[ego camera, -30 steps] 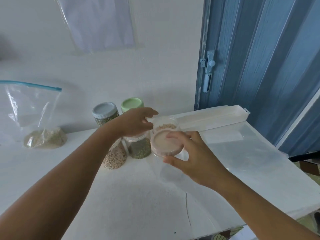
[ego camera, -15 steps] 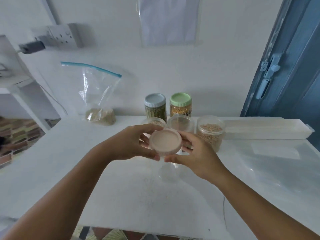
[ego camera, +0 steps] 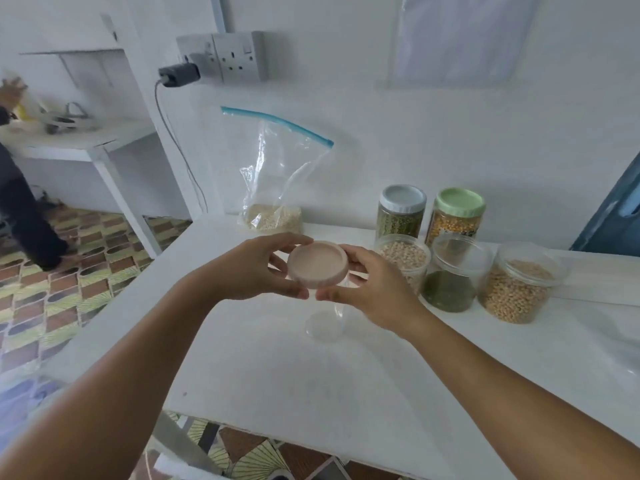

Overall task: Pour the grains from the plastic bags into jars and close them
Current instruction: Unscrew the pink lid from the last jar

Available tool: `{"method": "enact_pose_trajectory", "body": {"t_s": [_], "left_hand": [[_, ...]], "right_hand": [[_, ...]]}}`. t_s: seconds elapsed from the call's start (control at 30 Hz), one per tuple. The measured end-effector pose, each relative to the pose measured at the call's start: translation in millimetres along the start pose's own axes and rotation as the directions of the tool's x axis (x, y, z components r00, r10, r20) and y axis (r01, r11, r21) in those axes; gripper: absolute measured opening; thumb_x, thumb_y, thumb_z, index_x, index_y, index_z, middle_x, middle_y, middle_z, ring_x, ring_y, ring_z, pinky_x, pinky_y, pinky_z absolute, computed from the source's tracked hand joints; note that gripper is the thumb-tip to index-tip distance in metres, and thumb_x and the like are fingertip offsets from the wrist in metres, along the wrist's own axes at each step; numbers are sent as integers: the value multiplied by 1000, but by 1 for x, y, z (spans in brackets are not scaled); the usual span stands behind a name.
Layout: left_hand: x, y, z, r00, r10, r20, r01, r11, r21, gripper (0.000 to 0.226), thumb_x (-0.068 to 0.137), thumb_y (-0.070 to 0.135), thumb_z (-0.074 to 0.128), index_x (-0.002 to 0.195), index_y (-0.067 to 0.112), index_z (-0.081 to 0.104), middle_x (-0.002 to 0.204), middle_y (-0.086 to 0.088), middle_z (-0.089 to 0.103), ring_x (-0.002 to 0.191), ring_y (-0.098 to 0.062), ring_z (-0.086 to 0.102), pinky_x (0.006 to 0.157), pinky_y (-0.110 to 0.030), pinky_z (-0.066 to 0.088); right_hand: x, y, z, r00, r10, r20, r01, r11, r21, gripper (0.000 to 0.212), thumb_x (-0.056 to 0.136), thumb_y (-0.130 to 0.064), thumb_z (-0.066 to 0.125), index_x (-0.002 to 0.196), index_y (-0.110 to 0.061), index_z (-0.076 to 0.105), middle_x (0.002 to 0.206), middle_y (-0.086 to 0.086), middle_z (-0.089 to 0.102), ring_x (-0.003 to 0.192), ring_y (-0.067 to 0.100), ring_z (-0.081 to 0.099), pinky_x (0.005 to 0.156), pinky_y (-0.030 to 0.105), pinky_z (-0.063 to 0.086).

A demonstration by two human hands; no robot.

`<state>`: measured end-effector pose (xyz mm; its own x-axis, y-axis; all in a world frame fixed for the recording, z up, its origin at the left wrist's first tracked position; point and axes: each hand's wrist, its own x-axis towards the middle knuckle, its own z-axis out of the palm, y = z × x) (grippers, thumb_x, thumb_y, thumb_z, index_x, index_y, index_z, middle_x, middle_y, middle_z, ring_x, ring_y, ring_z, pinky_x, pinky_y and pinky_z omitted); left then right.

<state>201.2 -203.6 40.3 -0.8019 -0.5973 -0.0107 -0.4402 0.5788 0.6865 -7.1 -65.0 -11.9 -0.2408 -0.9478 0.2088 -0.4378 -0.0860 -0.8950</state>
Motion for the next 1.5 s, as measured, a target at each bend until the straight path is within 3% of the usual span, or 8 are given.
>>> {"method": "enact_pose_trajectory", "body": {"t_s": [0.2, 0.4, 0.6, 0.8, 1.1, 1.23, 1.33, 1.5], "left_hand": [[5, -31, 5, 1000, 7, 20, -2, 971, -241, 107, 66, 34, 100, 153, 44, 37, 134, 17, 59, 117, 1, 61, 106, -32, 52], [14, -35, 18, 996, 71, 51, -49, 936, -349, 99, 63, 22, 102, 144, 39, 48, 128, 17, 65, 120, -3, 63, 103, -31, 55], [17, -33, 34, 997, 76, 17, -62, 906, -419, 93, 61, 16, 102, 138, 34, 52, 125, 10, 68, 117, -9, 66, 93, -32, 58], [19, -33, 41, 995, 99, -10, -94, 902, -420, 90, 63, 14, 101, 139, 31, 55, 127, 6, 69, 119, -15, 65, 96, -35, 58], [18, -26, 38, 996, 93, 14, -79, 903, -423, 94, 64, 17, 100, 140, 36, 49, 127, 15, 64, 119, -5, 62, 93, -27, 56], [20, -24, 30, 997, 48, 55, -21, 911, -411, 113, 60, 22, 102, 150, 39, 35, 132, 15, 58, 114, 6, 61, 89, -21, 55], [21, -20, 31, 996, 76, 47, -51, 912, -407, 103, 62, 19, 102, 145, 37, 44, 129, 12, 63, 115, -2, 63, 90, -26, 55], [22, -20, 37, 992, 128, 15, -112, 916, -384, 87, 69, 14, 98, 141, 33, 51, 129, 11, 66, 121, -9, 63, 97, -30, 54]], "right_hand": [[11, -9, 8, 997, 73, 23, -72, 997, -34, 80, 63, -48, 96, 135, -40, 61, 129, -20, 65, 121, -4, 59, 108, 31, 51], [20, -46, -3, 984, 167, 58, -146, 951, -271, 86, 71, -75, 74, 145, -34, 56, 140, -16, 52, 124, 3, 52, 101, 30, 46], [39, -72, 1, 984, 164, 71, -75, 738, -671, 97, 54, -95, 67, 130, -36, 62, 119, -10, 51, 112, 12, 50, 94, 37, 49], [41, -70, -1, 987, 116, 110, -11, 734, -679, 87, 61, -82, 78, 129, -30, 64, 112, -11, 53, 104, 11, 53, 82, 30, 45], [48, -83, -20, 924, 263, 278, 41, 654, -755, 98, 76, -82, 65, 158, -41, 31, 155, -5, 32, 147, 21, 21, 118, 46, 26], [48, -83, -11, 949, 239, 206, 36, 567, -823, 92, 68, -96, 54, 140, -39, 50, 132, -6, 46, 131, 20, 39, 111, 48, 34], [49, -79, -10, 959, 206, 195, 26, 620, -784, 87, 66, -92, 62, 135, -39, 54, 121, -9, 49, 121, 17, 44, 106, 47, 39], [52, -89, -22, 908, 235, 347, 137, 615, -776, 99, 78, -79, 67, 160, -40, 27, 154, -8, 40, 141, 22, 31, 115, 47, 31]]}}
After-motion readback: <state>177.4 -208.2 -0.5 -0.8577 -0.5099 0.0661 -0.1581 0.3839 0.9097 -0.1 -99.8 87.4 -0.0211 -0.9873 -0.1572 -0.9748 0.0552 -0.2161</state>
